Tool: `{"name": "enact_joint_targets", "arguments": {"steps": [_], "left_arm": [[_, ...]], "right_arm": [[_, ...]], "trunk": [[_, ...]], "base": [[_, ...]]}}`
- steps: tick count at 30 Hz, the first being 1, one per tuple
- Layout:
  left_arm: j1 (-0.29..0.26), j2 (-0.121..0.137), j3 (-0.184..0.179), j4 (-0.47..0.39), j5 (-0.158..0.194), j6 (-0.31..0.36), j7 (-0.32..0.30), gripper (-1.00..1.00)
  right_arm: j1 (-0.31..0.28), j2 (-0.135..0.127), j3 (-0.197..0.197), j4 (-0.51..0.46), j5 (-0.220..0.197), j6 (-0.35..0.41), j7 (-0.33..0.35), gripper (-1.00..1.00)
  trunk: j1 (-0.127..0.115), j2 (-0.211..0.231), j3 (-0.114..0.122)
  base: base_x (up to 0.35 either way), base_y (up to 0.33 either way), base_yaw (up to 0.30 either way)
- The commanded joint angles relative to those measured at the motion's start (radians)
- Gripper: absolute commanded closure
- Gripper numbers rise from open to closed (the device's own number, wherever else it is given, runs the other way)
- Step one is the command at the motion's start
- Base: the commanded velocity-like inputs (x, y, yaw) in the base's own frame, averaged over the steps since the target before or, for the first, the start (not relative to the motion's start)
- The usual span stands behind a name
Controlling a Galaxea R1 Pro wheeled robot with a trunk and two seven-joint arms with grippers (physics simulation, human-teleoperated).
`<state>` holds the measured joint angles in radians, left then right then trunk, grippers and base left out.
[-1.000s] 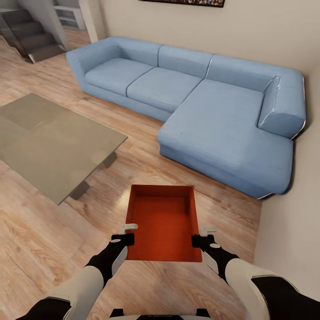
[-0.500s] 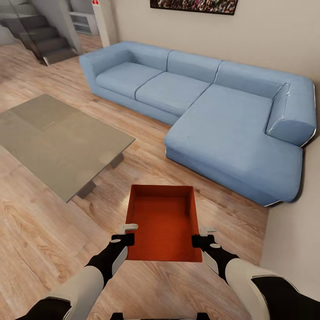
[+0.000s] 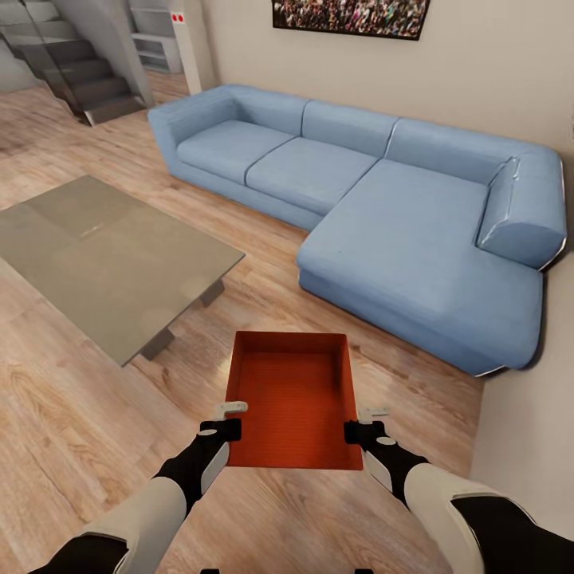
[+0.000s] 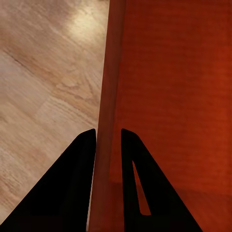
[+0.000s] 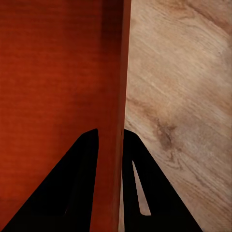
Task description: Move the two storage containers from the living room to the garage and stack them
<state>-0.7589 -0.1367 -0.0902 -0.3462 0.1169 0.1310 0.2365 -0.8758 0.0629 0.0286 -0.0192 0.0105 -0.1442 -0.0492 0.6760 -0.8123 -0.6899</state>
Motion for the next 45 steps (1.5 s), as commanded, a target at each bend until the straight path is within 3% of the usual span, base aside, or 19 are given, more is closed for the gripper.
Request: {"name": "enact_joint_targets", "arguments": {"steps": [1, 45], "left_arm": [[0.0, -0.001, 0.0, -0.01, -0.005, 0.004, 0.014, 1.0], [0.0, 0.0, 0.0, -0.01, -0.005, 0.004, 0.014, 1.0]], "right_arm": [[0.0, 0.0, -0.007, 0.005, -0.009, -0.003, -0.003, 1.0], [0.0, 0.0, -0.007, 0.005, -0.009, -0.003, -0.003, 1.0]], "trunk": [[0.0, -0.001, 0.001], [0.0, -0.001, 0.069]], "base": [[0.0, 0.0, 0.0], [0.0, 0.0, 0.0]]}}
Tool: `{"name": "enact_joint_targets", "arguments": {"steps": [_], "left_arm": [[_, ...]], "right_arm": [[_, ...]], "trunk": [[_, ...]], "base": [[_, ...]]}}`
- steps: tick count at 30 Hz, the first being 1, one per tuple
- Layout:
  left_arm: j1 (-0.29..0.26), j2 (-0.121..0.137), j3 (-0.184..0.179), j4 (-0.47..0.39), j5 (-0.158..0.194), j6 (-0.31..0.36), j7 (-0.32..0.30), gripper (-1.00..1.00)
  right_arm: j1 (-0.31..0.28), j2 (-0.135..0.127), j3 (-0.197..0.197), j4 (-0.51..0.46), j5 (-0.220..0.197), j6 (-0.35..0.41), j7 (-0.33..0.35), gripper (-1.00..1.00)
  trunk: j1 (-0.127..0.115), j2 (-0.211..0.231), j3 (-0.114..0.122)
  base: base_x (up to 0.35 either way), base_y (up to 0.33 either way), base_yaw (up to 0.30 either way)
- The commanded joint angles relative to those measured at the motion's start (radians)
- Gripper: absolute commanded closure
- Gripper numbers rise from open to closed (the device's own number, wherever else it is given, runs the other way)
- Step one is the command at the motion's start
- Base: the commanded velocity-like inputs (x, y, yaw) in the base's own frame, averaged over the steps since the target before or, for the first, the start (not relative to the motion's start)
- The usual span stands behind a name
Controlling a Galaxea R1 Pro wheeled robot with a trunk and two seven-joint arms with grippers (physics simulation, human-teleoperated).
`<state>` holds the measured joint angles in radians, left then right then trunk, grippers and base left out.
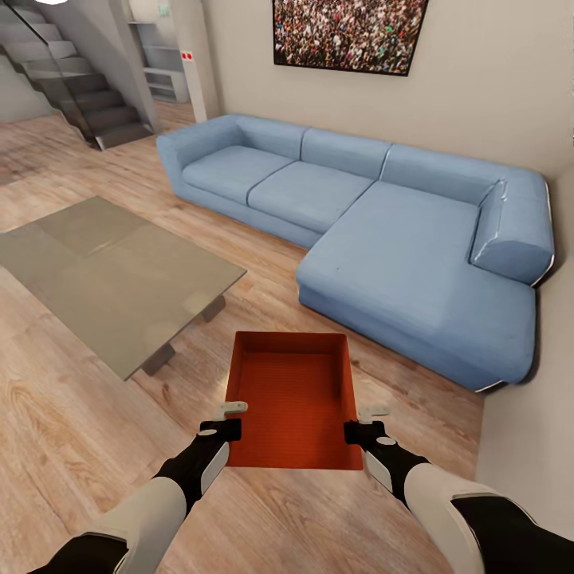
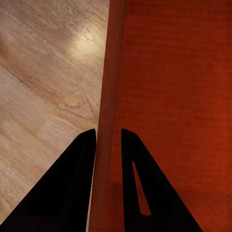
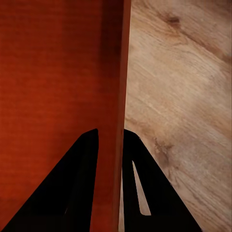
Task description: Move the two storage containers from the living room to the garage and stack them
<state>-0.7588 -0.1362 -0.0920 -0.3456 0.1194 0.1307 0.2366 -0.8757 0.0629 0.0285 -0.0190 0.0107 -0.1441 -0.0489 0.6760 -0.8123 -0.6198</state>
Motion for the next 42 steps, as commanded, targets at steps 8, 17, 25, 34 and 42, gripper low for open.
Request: {"name": "enact_joint_targets", "arguments": {"steps": [8, 17, 25, 34, 42], "left_arm": [[0.0, 0.0, 0.001, -0.01, -0.007, 0.004, 0.013, 1.0], [0.0, 0.0, 0.001, -0.01, -0.006, 0.004, 0.013, 1.0], [0.0, 0.0, 0.001, -0.01, -0.006, 0.004, 0.013, 1.0], [0.0, 0.0, 0.001, -0.01, -0.006, 0.004, 0.013, 1.0], [0.0, 0.0, 0.001, -0.011, -0.006, 0.004, 0.013, 1.0]], "right_arm": [[0.0, 0.0, -0.007, 0.005, -0.009, -0.003, -0.003, 1.0], [0.0, 0.0, -0.007, 0.005, -0.009, -0.003, -0.003, 1.0], [0.0, -0.001, -0.007, 0.005, -0.009, -0.003, -0.003, 1.0], [0.0, -0.001, -0.007, 0.005, -0.009, -0.003, -0.003, 1.0], [0.0, -0.001, -0.007, 0.005, -0.009, -0.003, -0.003, 1.0]], "trunk": [[0.0, -0.001, 0.012], [0.0, -0.001, 0.026], [0.0, -0.001, 0.038], [0.0, -0.001, 0.052], [0.0, -0.001, 0.065]], "base": [[0.0, 0.0, 0.0], [0.0, 0.0, 0.0], [0.0, 0.0, 0.0], [0.0, 0.0, 0.0], [0.0, 0.0, 0.0]]}}
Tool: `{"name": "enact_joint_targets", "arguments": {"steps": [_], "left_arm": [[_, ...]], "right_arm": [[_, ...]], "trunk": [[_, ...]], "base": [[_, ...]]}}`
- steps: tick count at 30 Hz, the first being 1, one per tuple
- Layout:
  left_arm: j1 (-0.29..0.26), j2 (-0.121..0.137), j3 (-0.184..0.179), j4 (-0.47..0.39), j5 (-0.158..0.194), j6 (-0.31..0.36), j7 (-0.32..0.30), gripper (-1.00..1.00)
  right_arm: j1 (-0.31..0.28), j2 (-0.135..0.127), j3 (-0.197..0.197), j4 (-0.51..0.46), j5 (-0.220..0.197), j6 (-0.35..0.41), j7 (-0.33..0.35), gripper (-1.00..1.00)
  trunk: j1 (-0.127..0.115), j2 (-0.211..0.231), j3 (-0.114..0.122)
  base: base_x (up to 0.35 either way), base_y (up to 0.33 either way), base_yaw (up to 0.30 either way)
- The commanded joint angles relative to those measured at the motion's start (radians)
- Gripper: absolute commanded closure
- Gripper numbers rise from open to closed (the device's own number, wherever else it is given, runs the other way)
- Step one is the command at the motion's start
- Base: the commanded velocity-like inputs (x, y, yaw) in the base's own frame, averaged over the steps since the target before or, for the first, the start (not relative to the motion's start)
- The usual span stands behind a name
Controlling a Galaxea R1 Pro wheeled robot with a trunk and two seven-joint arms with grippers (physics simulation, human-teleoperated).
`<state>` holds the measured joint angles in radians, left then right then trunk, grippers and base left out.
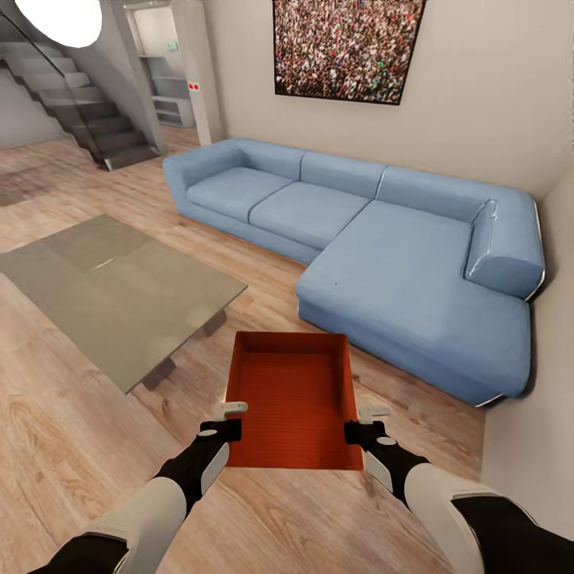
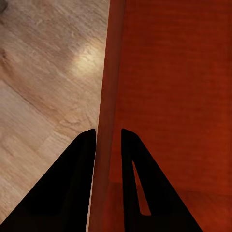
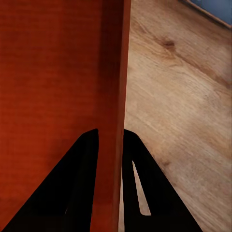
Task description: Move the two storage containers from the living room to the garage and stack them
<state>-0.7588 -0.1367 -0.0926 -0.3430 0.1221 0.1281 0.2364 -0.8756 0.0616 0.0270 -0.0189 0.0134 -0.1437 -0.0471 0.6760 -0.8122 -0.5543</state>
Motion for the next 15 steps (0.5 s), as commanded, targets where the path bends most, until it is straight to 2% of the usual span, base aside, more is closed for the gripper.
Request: {"name": "enact_joint_targets", "arguments": {"steps": [1, 15], "left_arm": [[-0.001, 0.0, 0.002, -0.013, -0.009, 0.007, 0.014, 1.0], [-0.001, 0.0, 0.002, -0.014, -0.009, 0.007, 0.014, 1.0]], "right_arm": [[0.0, 0.0, -0.005, 0.005, -0.012, -0.004, -0.005, 1.0], [0.0, 0.0, -0.005, 0.005, -0.012, -0.004, -0.005, 1.0]], "trunk": [[0.0, -0.001, 0.001], [0.0, -0.001, 0.022]], "base": [[0.0, 0.0, 0.0], [0.0, 0.0, 0.0]]}}
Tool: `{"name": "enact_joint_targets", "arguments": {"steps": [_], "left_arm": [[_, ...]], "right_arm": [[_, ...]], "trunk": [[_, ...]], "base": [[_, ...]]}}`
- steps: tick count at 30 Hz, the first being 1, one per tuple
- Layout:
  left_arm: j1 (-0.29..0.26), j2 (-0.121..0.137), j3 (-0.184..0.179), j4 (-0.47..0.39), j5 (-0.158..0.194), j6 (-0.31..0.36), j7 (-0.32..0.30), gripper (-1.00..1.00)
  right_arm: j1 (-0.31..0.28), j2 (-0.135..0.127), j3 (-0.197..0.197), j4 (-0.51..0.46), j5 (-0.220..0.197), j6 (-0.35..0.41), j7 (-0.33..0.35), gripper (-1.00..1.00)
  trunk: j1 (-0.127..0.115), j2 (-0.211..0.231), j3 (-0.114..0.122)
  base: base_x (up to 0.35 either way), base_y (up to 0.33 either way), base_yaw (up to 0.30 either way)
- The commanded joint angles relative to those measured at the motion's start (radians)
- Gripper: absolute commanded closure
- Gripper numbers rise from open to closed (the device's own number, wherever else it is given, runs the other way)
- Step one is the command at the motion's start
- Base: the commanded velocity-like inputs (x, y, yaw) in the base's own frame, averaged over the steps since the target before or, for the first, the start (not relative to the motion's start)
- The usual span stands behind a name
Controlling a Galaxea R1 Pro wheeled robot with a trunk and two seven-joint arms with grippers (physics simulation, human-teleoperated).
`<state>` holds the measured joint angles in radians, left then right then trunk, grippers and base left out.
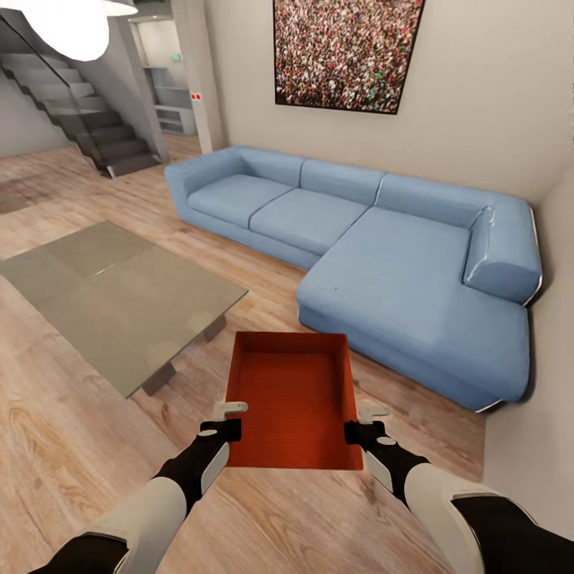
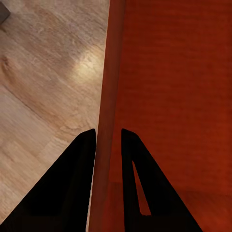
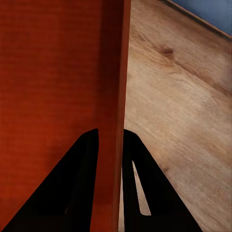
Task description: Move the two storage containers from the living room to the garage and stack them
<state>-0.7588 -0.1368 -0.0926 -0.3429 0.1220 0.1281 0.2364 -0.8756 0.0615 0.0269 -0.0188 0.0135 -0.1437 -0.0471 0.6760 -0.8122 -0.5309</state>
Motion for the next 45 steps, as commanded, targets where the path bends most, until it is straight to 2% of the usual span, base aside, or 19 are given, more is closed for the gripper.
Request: {"name": "enact_joint_targets", "arguments": {"steps": [1, 10, 17, 45], "left_arm": [[-0.001, 0.0, 0.002, -0.014, -0.009, 0.007, 0.014, 1.0], [-0.001, 0.0, 0.007, -0.014, -0.009, 0.007, 0.014, 1.0], [-0.001, 0.0, 0.049, -0.014, -0.009, 0.007, 0.014, 1.0], [-0.001, 0.0, 0.053, -0.013, -0.01, 0.008, 0.014, 1.0]], "right_arm": [[-0.001, 0.0, -0.005, 0.005, -0.012, -0.004, -0.005, 1.0], [0.0, 0.0, -0.005, 0.005, -0.012, -0.004, -0.005, 1.0], [0.0, 0.0, -0.005, 0.005, -0.012, -0.004, -0.005, 1.0], [-0.001, 0.0, -0.005, 0.005, -0.012, -0.004, -0.005, 1.0]], "trunk": [[0.0, -0.001, 0.001], [0.0, -0.001, 0.015], [0.0, -0.001, 0.026], [0.0, -0.001, 0.069]], "base": [[0.0, 0.0, 0.0], [0.0, 0.0, 0.0], [0.0, 0.0, 0.0], [0.0, 0.0, 0.0]]}}
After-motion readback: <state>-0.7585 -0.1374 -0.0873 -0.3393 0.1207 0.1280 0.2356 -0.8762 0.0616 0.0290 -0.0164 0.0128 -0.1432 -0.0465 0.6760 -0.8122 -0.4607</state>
